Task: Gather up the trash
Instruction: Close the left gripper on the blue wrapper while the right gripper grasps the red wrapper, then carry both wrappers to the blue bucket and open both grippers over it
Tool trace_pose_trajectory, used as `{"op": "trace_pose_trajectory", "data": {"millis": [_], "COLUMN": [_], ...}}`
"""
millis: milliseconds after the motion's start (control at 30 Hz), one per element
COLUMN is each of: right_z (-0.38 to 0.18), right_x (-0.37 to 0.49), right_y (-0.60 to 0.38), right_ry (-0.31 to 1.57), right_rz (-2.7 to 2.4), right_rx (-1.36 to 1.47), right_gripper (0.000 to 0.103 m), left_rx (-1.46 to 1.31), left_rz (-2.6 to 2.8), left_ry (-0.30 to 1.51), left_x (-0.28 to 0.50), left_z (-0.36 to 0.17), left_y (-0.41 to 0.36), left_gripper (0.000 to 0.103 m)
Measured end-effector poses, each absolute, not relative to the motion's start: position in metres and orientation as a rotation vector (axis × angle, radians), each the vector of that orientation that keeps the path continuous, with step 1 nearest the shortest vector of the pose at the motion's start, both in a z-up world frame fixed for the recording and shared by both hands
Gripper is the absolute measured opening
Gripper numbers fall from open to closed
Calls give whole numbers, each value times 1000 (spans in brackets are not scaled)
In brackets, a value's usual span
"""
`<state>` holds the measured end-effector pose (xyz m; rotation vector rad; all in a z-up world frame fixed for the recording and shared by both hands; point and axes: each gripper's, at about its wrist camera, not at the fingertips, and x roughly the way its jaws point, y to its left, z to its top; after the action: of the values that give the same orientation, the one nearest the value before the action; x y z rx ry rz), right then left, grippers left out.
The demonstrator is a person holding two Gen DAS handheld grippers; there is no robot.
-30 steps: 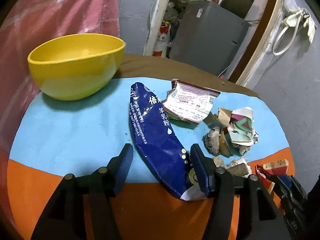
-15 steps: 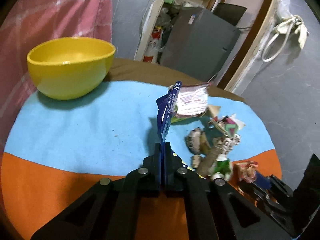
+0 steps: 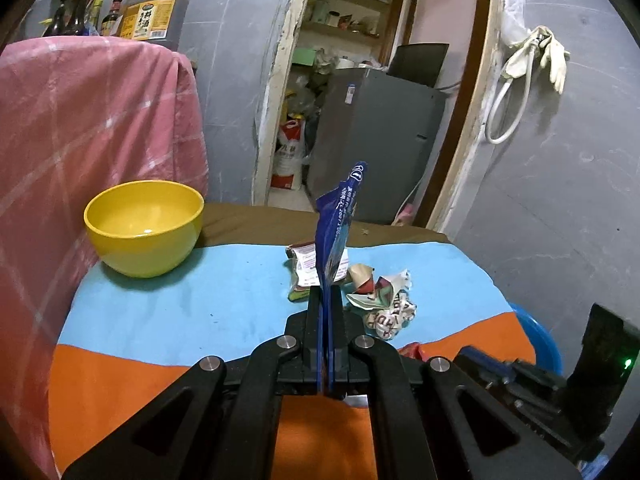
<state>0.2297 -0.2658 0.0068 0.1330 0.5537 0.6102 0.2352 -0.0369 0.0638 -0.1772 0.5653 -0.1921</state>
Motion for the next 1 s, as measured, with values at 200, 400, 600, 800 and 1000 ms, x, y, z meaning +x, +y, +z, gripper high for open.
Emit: {"op": "trace_pose_trajectory", "data": {"millis": [200,400,600,800,1000], "right_z": [-1,-3,-5,-8,0], "right_x": [235,239,249,250,239], "right_y": [-255,-243,-227,-219,-245], "right_ry": [604,615,651,676,604], "right_rz": [642,665,657,650,617], "right_rx": [156,160,117,71,113], "right_gripper": [38,50,53,38,23], "left_rx": [-171,-200,-199,-205,-142], "left_rz": [-149,-117,-100,-120,-188], "left_ry": [623,683,715,698,567], "left_x": [235,233,232,229,214], "left_z": [52,31,16,20,54], "left_y": [-24,-4,5,2,-28], "left_gripper": [0,0,0,0,0]}}
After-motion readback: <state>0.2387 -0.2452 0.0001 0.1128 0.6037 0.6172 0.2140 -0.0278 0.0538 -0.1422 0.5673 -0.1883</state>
